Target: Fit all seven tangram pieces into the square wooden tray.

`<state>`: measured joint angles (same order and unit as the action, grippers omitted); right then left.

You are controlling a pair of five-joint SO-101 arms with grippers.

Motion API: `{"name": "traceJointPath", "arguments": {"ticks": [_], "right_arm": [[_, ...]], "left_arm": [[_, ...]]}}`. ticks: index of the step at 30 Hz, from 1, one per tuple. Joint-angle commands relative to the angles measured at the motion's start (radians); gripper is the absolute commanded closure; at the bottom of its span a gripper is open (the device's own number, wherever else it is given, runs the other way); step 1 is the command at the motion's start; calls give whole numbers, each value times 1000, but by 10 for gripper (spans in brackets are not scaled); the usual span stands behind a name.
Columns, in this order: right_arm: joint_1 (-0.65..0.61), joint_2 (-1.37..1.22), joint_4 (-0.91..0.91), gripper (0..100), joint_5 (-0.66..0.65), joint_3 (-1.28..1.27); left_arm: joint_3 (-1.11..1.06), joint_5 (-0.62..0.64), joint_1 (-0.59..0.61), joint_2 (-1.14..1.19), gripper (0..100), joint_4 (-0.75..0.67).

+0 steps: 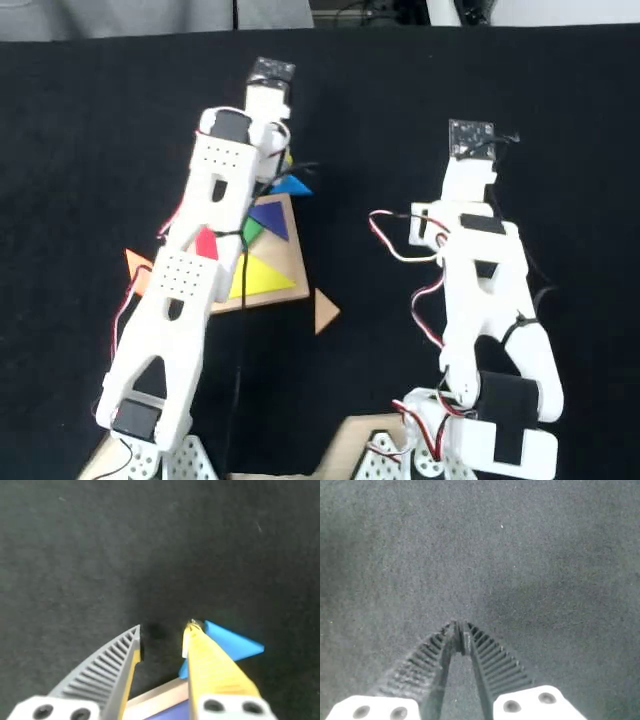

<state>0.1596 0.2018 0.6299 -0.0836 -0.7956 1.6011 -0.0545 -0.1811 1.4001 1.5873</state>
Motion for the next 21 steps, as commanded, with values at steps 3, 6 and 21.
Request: {"name": "traceJointPath", "arguments": {"ticks": [3, 6, 21], "right_arm": [[-17, -7, -12, 986, 0, 22], [-17, -7, -12, 986, 0, 22], [-9, 2, -11, 986, 0, 22]], "left_arm": [[62, -58, -82, -15, 852, 137], [64, -114, -125, -17, 852, 169], [56, -120, -176, -210, 852, 176]]}}
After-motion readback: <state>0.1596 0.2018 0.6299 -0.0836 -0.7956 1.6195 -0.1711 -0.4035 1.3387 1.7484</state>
